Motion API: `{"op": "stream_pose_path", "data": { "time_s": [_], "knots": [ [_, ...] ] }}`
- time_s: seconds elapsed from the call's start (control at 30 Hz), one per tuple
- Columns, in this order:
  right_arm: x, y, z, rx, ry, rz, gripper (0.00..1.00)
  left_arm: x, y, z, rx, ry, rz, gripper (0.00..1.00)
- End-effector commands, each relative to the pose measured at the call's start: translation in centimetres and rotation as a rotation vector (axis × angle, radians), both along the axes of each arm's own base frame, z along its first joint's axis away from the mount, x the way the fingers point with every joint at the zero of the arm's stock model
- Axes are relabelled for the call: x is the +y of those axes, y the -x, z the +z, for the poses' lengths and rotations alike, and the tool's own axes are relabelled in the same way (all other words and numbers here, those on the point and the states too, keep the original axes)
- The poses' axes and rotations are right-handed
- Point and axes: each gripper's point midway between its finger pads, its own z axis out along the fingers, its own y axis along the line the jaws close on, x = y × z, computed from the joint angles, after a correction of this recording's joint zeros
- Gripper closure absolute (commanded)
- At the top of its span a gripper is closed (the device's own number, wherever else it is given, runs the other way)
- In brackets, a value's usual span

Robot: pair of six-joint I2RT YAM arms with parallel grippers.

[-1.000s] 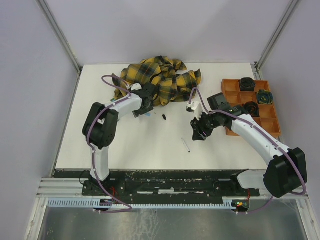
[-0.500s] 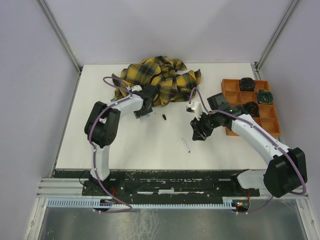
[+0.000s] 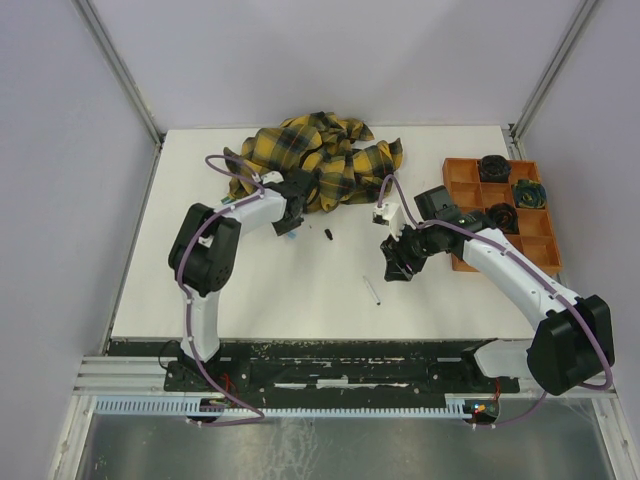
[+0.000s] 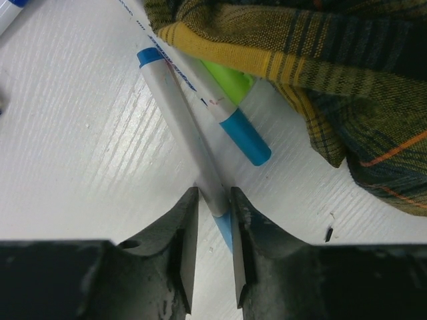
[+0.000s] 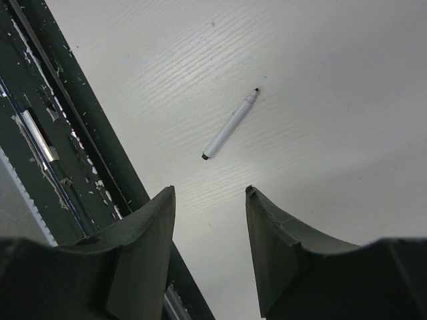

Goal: Open the pen caps
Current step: Pick up the pen from the center of the board.

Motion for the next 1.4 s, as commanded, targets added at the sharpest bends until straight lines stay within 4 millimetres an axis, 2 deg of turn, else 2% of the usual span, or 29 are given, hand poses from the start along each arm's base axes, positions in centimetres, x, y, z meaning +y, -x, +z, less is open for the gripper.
{"op": "stream_pose_path", "data": {
  "time_s": [0.0, 0.17, 0.27, 0.47, 0.8, 1.03, 1.2, 1.37],
  "knots": [
    [0.6, -0.7, 1.2, -0.032, -0.034, 0.023, 0.46, 1.2, 1.9, -0.4, 0.03, -0.02, 0.049, 0.71],
    [0.6, -0.6, 1.1, -0.028, -0.033, 0.022, 0.46, 1.7, 2.9, -0.1, 0.025, -0.006, 0.062, 0.82],
    [0.6, -0.6, 1.1, -0.031, -0.034, 0.024, 0.46, 1.9, 3.6, 0.2, 0.014, 0.01, 0.062, 0.96],
    [0.8, -0.4, 1.4, -0.025, -0.051, 0.035, 0.46, 1.9, 5.2, 1.4, -0.013, 0.05, 0.027, 0.97],
    [1.5, 0.9, 2.4, -0.022, -0.115, 0.101, 0.45, -0.6, 8.5, 3.3, -0.091, 0.155, -0.155, 0.97],
    [2.2, 2.7, 4.2, -0.044, -0.204, 0.199, 0.46, -4.6, 11.5, 5.2, -0.175, 0.309, -0.37, 0.97],
    [2.6, 4.0, 5.2, -0.096, -0.276, 0.268, 0.47, -9.2, 14.1, 7.1, -0.244, 0.457, -0.607, 0.97],
    [2.5, 5.5, 5.4, -0.224, -0.328, 0.389, 0.45, -13.4, 16.8, 9.3, -0.302, 0.62, -0.816, 0.97]
  ]
}}
